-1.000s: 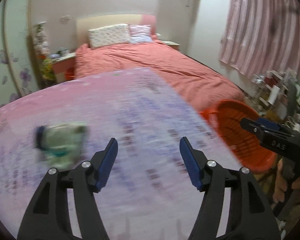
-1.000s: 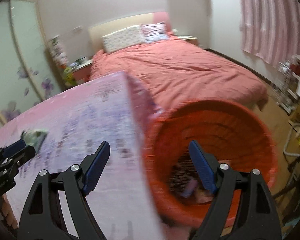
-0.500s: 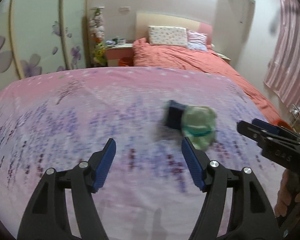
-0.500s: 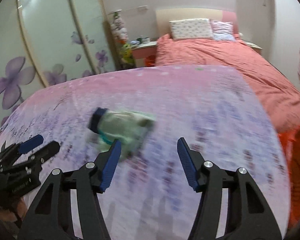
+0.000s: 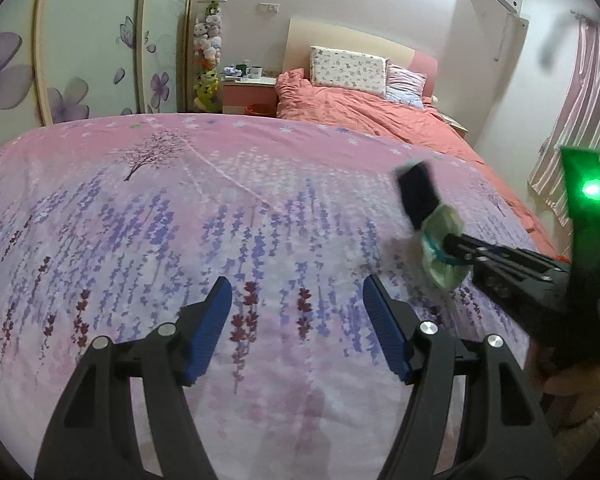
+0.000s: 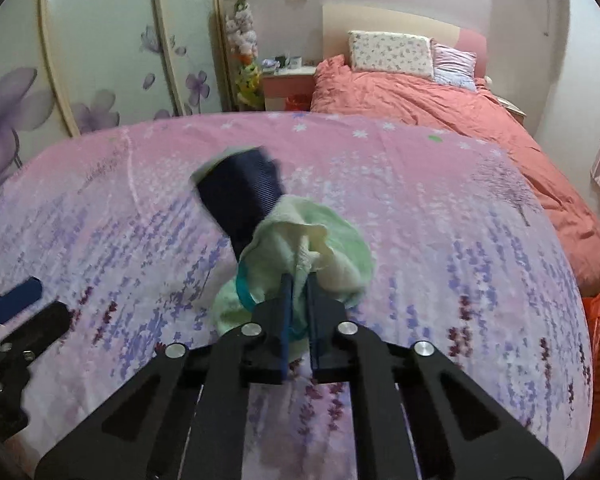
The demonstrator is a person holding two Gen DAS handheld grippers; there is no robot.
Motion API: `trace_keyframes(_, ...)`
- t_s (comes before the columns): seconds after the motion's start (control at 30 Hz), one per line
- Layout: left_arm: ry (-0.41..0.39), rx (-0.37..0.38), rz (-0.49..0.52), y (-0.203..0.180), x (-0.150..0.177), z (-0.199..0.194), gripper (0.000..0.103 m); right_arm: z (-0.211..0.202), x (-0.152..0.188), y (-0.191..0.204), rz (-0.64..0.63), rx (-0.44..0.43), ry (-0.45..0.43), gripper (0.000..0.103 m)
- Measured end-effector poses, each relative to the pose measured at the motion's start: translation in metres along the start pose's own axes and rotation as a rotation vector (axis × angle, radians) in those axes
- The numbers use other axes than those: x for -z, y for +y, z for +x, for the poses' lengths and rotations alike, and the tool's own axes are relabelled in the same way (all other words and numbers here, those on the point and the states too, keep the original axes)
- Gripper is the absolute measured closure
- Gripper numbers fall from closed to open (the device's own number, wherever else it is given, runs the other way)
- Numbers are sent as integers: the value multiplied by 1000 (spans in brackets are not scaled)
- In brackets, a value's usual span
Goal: Collect trash
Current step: 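Grasp the green cloth with the right gripper while the left grasps the navy-green pouch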
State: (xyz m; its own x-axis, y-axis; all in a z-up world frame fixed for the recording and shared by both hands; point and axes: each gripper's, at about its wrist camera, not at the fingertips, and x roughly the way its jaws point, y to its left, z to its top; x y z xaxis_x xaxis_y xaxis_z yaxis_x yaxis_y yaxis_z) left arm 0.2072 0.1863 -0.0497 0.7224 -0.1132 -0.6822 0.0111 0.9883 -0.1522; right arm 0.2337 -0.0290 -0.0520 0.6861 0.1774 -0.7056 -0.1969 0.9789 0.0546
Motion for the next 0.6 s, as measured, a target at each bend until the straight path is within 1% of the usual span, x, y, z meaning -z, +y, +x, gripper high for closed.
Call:
trace_keyframes(0.07,-1,11,2,-6,-1,1,36,-13,1,-10,21,8,-30,98)
trace_keyframes(0.17,-2,31,10,-17,-2,2,36,-23,-1,-21,42,-2,-53,98)
trace_keyframes(0.27,0,56,11,-29,-5,4,35,-34,1,-27,33,43,-81,98)
trace_keyframes(0.3,-1,64,12,-33,-6,5,32,-36,2,-31,35,58,-81,98)
trace_keyframes(0.33,-3,73,13,-39,-8,6,28,-38,4,-37,39,76,-75,98)
trace_keyframes(0.43,-4,96,15,-60,-15,14,21,-35,9,-59,61,130,-46,98)
trace_keyframes(0.53,-2,117,15,-81,-25,27,17,-32,19,-79,96,164,-12,98)
trace_keyframes(0.6,7,112,30,-96,-33,41,17,-33,27,-89,113,172,-1,98)
